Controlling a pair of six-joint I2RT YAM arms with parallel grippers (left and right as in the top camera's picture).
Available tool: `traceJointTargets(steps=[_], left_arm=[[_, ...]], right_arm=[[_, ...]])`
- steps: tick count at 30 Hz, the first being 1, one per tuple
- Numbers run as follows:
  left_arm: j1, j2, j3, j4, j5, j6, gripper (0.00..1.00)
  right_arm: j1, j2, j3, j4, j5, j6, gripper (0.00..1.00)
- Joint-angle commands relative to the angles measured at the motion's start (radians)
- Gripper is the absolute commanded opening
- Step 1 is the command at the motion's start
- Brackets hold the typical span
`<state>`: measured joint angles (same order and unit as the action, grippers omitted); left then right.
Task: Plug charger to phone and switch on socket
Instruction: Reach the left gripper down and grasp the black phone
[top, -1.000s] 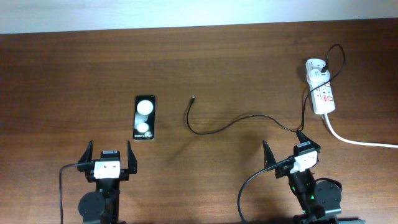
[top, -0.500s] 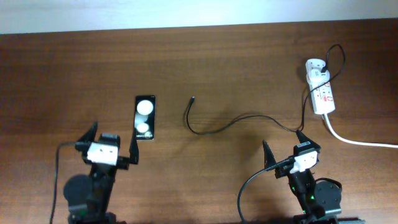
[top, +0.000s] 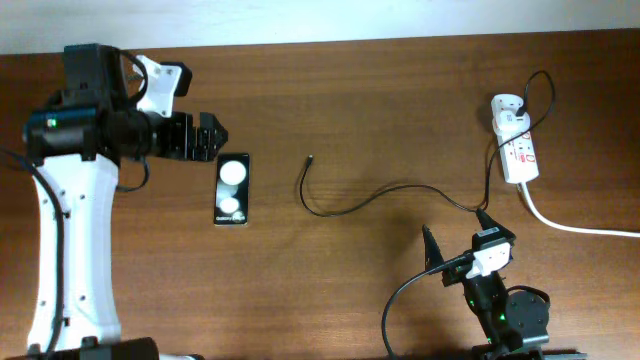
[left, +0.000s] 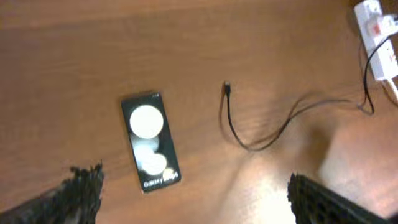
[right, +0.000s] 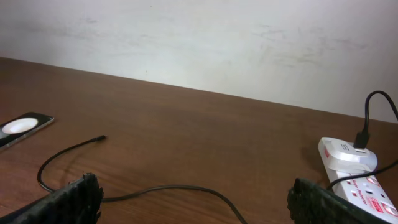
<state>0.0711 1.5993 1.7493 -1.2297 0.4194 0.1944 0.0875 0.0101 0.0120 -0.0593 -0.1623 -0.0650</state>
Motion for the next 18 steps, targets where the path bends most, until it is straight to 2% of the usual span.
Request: traceJointTargets(steps=[1,5,6,7,8,9,10,14,18], left_arm=[[-0.006,0.007,0.035,-0.011,0.006,0.001,0.99],[-0.006,0.007,0.035,0.038,0.01,0.001,0.99],[-0.006,0.013,0.035,0.054,-0.011,-0.031,0.99],[-0.011,0.023,0.035,0.05,-0.107,-0.095,0.95],[-0.025,0.03,0.035,0.042,-0.187,-0.108,0.95],[-0.064,0.051,0.035,0.035,-0.319,-0.174,0.98],[-0.092,0.071,0.035,0.032,-0.344,-0.192,0.99],[-0.145,0.257,0.035,-0.021,-0.346,-0.26,0.98],[-0.166,0.415,0.032,-0.056,-0.346,-0.262,0.98]], right_arm=[[-0.002,-0.006,-0.006,-0.004,-0.013,-0.006,0.99],[-0.002,-0.006,-0.006,-0.004,-0.013,-0.006,0.99],[-0.002,-0.006,-0.006,-0.004,-0.013,-0.006,0.99],[-0.002,-0.006,-0.006,-0.004,-0.013,-0.006,0.99],[-0.002,-0.006,-0.006,-0.004,-0.013,-0.006,0.99],[-0.002,-0.006,-0.006,-0.004,-0.013,-0.006,0.99],[-0.002,-0.006,-0.006,-0.004,-0.013,-0.006,0.99],[-0.002,-0.006,-0.006,-0.004,-0.013,-0.006,0.99],[-0.002,-0.006,-0.006,-0.004,-0.013,-0.006,0.99]])
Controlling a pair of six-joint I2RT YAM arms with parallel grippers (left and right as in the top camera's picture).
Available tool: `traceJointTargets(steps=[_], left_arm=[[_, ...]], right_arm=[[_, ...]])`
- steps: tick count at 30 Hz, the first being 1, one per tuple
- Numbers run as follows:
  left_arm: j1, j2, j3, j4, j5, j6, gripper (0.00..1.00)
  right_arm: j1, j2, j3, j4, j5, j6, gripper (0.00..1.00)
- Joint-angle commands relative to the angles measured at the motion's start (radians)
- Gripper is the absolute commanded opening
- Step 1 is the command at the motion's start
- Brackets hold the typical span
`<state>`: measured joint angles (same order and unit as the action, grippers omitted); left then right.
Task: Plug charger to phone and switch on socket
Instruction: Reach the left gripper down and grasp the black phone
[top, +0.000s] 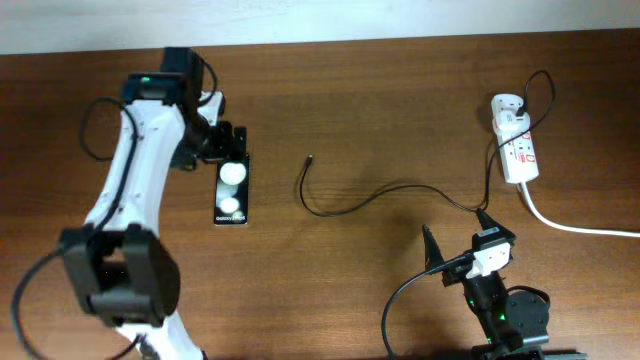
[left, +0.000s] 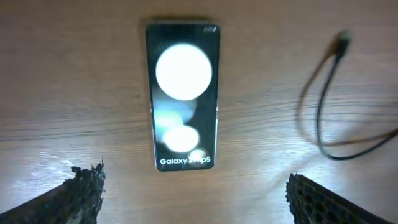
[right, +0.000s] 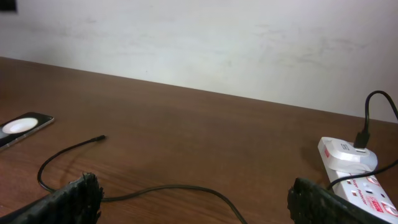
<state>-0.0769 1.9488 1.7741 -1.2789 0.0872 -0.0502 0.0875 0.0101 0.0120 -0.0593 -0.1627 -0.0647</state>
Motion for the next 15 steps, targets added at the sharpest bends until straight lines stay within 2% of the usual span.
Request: traceJointTargets(steps=[1,5,15], left_arm=[[-0.022,0.087,0.007,-0.008,-0.014,-0.018,0.98],[-0.024,0.18,-0.024,0.01,-0.058,-0.047,0.99],[-0.024,0.181,-0.273,0.281,-0.058,-0.005,0.99]], right_arm=[[-0.002,-0.006,-0.006,-0.004,-0.012,-0.006,0.99],[-0.002,-0.006,-0.006,-0.004,-0.012,-0.006,0.99],[-0.002,-0.006,-0.006,-0.004,-0.012,-0.006,0.99]])
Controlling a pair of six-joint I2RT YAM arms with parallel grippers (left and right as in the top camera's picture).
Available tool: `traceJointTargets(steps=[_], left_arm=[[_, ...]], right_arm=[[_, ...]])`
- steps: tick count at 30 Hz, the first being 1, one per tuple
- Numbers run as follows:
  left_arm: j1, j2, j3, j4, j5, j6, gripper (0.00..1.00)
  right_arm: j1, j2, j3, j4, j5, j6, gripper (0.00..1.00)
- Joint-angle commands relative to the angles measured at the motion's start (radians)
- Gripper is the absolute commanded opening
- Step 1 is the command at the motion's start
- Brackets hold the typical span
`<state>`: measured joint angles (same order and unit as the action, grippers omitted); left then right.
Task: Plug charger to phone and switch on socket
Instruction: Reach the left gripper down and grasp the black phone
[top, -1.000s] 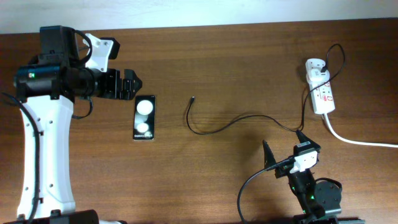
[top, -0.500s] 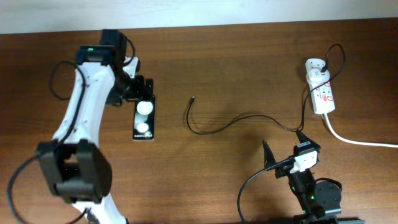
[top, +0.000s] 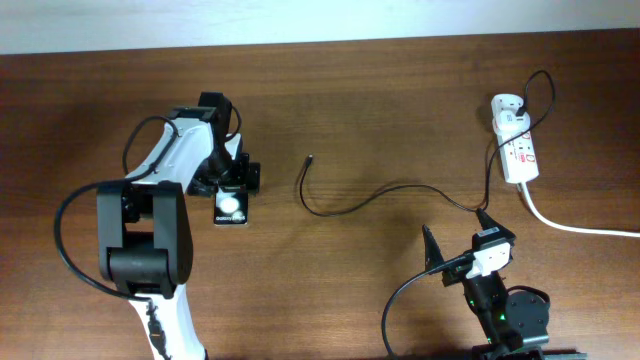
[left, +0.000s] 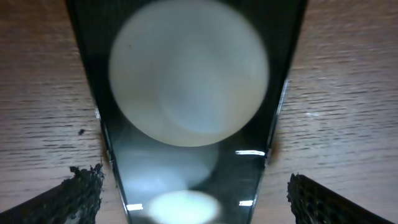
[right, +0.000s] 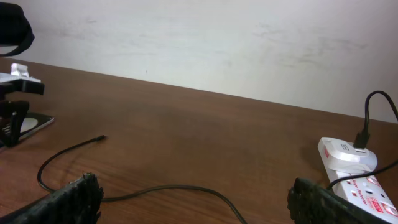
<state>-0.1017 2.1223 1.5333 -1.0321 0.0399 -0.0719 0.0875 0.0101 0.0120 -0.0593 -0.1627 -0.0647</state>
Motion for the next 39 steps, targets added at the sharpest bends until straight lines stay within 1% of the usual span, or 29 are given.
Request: traceJointTargets(steps=[1,5,10,17,22,24,29,30,32,39], left_arm=[[0.001,0.008,-0.045,0.053,-0.011,0.016,0.99],[0.001,0.008,-0.078,0.074,-0.01,0.016,1.0],[-0.002,0.008,-0.08,0.081,-0.01,0.016,0.95],[-0.003,0.008,-0.087,0.116,-0.003,0.011,0.94],[-0.003,0.008,-0.165,0.169,-0.003,0.004,0.94],[-0.003,0.008,-0.165,0.183,0.017,0.004,0.93],[-0.003,0.008,-0.165,0.186,0.035,0.004,0.84],[-0.003,0.008,-0.165,0.187,0.035,0.004,0.84],[-0.003,0.008,-0.165,0.186,0.035,0.004,0.76],[-0.003,0.008,-0.165,0.183,0.05,0.004,0.72]], right_arm=[[-0.002,-0.006,-0.006,-0.004,-0.012,-0.006,0.99],[-0.002,-0.006,-0.006,-0.004,-0.012,-0.006,0.99],[-0.002,-0.006,-0.006,-0.004,-0.012,-0.006,0.99],[-0.002,-0.006,-0.006,-0.004,-0.012,-0.006,0.99],[-0.002,-0.006,-0.006,-0.004,-0.012,-0.006,0.99],[-0.002,-0.006,-0.006,-0.004,-0.012,-0.006,0.99],[-0.002,-0.006,-0.006,-0.004,-0.012,-0.006,0.99],[-0.002,-0.006,-0.006,-0.004,-0.012,-0.006,0.99],[-0.002,-0.006,-0.006,-0.004,-0.012,-0.006,0.99],[-0.002,-0.006,-0.006,-0.004,-0.012,-0.006,0.99]])
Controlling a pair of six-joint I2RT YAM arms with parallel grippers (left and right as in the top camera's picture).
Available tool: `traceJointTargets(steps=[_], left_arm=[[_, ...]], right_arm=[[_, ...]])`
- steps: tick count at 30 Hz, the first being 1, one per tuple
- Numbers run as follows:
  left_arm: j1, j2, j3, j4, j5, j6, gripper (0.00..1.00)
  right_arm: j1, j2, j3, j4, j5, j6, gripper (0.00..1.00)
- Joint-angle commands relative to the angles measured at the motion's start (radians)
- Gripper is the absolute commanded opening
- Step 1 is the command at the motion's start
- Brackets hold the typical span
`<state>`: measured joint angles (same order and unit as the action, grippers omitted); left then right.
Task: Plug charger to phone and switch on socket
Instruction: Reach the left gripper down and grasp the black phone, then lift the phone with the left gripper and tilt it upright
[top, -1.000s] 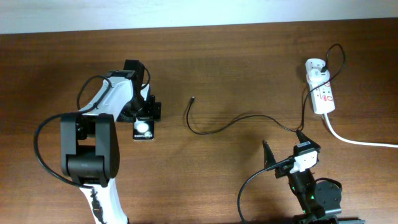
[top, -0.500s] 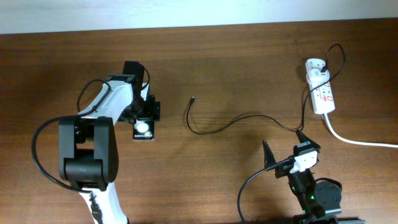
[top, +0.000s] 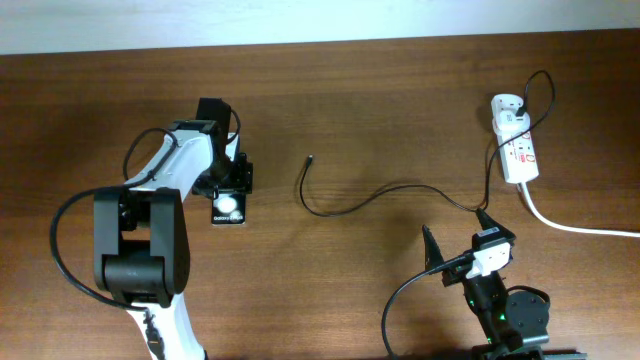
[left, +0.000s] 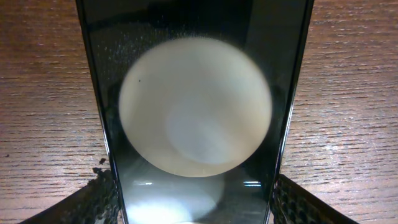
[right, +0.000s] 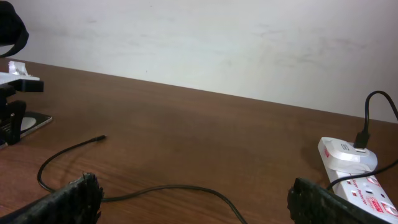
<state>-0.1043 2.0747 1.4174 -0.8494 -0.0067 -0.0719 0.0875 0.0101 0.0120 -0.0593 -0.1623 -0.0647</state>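
A black phone (left: 196, 118) lies flat on the brown table, its glossy screen reflecting a round light. My left gripper (left: 196, 202) is down over it, one finger (left: 102, 199) pressed to each long edge, shut on the phone (top: 229, 207). The black charger cable (top: 380, 192) runs across the table, and its free plug (top: 311, 158) lies to the right of the phone. It leads to an adapter (top: 505, 108) in the white power strip (top: 520, 155). My right gripper (right: 199, 205) rests open near the front edge, above the cable (right: 174, 188).
The strip's white lead (top: 580, 227) runs off the table's right side. A pale wall (right: 199, 43) stands behind the table's far edge. The left arm (top: 165, 170) reaches over the table's left part.
The left gripper's fingers have come in against the phone's long edges, and the camera sits a little closer to the screen. The right arm, cable and power strip are unchanged.
The left gripper began open, high and to the left of the phone. It was then over the phone, then low with its fingers wide on either side. Now they hold the phone's edges. The right gripper stayed open at the front throughout.
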Motion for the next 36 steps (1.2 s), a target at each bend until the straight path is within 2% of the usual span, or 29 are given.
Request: traceJointTargets(steps=[1,5,12,19,26,31,36], left_arm=[[-0.001,0.055,-0.048,0.0,0.096,0.004,0.71],[-0.001,0.055,-0.005,-0.027,0.096,0.004,0.7],[-0.001,0.055,0.16,-0.185,0.097,0.004,0.67],[-0.014,0.055,0.23,-0.252,0.097,0.004,0.67],[-0.04,0.055,0.414,-0.335,0.101,0.004,0.66],[-0.052,0.055,0.444,-0.338,0.262,0.004,0.66],[-0.045,0.055,0.444,-0.338,0.5,0.004,0.65]], right_arm=[[-0.002,-0.006,-0.006,-0.004,-0.013,-0.006,0.99],[-0.002,-0.006,-0.006,-0.004,-0.013,-0.006,0.99],[-0.002,-0.006,-0.006,-0.004,-0.013,-0.006,0.99],[-0.002,-0.006,-0.006,-0.004,-0.013,-0.006,0.99],[-0.002,-0.006,-0.006,-0.004,-0.013,-0.006,0.99],[-0.002,-0.006,-0.006,-0.004,-0.013,-0.006,0.99],[-0.002,-0.006,-0.006,-0.004,-0.013,-0.006,0.99]])
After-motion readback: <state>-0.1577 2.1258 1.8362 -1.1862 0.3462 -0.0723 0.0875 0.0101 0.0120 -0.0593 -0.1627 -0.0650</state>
